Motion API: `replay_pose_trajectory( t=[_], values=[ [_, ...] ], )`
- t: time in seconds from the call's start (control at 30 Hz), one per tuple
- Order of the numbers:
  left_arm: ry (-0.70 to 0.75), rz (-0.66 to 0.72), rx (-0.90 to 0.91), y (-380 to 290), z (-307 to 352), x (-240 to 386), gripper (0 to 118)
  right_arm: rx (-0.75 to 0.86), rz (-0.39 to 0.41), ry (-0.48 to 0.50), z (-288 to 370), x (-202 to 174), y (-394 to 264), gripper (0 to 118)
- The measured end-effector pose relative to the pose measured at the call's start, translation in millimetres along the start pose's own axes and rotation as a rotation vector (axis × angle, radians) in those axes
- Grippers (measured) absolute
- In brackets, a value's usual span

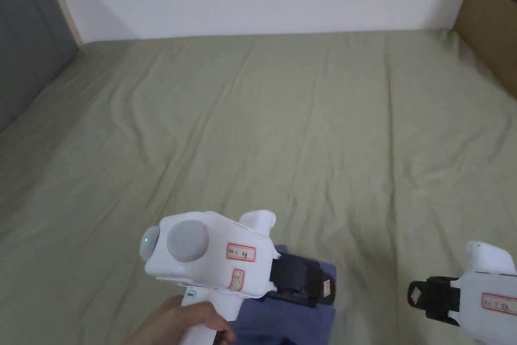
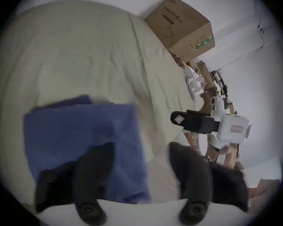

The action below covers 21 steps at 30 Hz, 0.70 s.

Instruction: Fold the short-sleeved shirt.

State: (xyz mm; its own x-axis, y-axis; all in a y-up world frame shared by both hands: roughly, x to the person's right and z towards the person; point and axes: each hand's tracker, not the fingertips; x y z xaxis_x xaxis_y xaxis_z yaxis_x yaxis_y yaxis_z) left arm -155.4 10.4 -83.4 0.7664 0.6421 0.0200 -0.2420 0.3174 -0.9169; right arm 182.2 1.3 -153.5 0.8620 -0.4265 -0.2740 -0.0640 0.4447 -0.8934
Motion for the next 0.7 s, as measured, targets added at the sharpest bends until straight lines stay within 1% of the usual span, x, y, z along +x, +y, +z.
replay_pose_trajectory(
  t=[0.03, 0.13, 0.17, 0.2, 0.23, 0.27, 0.3, 0.37, 0.47, 0.57, 0.6, 0.7],
  values=[
    [-0.006, 0.026, -0.006, 0, -2, -1, 104, 0.002, -0.015, -0.005, 3, 6, -1, 0],
    [-0.026, 0.045, 0.078, 5, 18, -2, 103, 0.017, -0.052, -0.009, 9, 21, -3, 0],
    [-0.026, 0.061, 0.106, 4, 25, -6, 100, 0.020, -0.061, -0.010, 10, 25, -3, 0],
    [-0.022, 0.079, 0.135, 6, 36, -9, 90, 0.023, -0.071, -0.012, 11, 28, -4, 0],
    [-0.008, 0.098, 0.167, 4, 43, -16, 53, 0.025, -0.080, -0.013, 11, 30, -4, 0],
    [0.022, 0.122, 0.204, -1, 49, -25, 18, 0.027, -0.084, -0.010, 10, 31, -4, 0],
    [0.046, 0.134, 0.218, -4, 51, -33, 4, 0.028, -0.087, -0.008, 10, 32, -5, 0],
    [0.128, 0.178, 0.203, -9, 48, -42, 4, 0.029, -0.093, -0.004, 9, 32, -6, 0],
    [0.093, 0.223, 0.146, -24, 31, -56, 4, 0.021, -0.090, 0.007, 7, 24, -8, 0],
    [0.034, 0.203, 0.070, -37, 1, -47, 4, 0.011, -0.085, 0.012, 4, 18, -10, 0],
    [0.026, 0.189, 0.043, -38, -7, -33, 3, 0.010, -0.087, 0.016, 4, 17, -11, 0],
    [-0.001, 0.157, -0.034, -44, -40, -18, 2, 0.010, -0.088, 0.024, 5, 13, -11, 0]
  ],
)
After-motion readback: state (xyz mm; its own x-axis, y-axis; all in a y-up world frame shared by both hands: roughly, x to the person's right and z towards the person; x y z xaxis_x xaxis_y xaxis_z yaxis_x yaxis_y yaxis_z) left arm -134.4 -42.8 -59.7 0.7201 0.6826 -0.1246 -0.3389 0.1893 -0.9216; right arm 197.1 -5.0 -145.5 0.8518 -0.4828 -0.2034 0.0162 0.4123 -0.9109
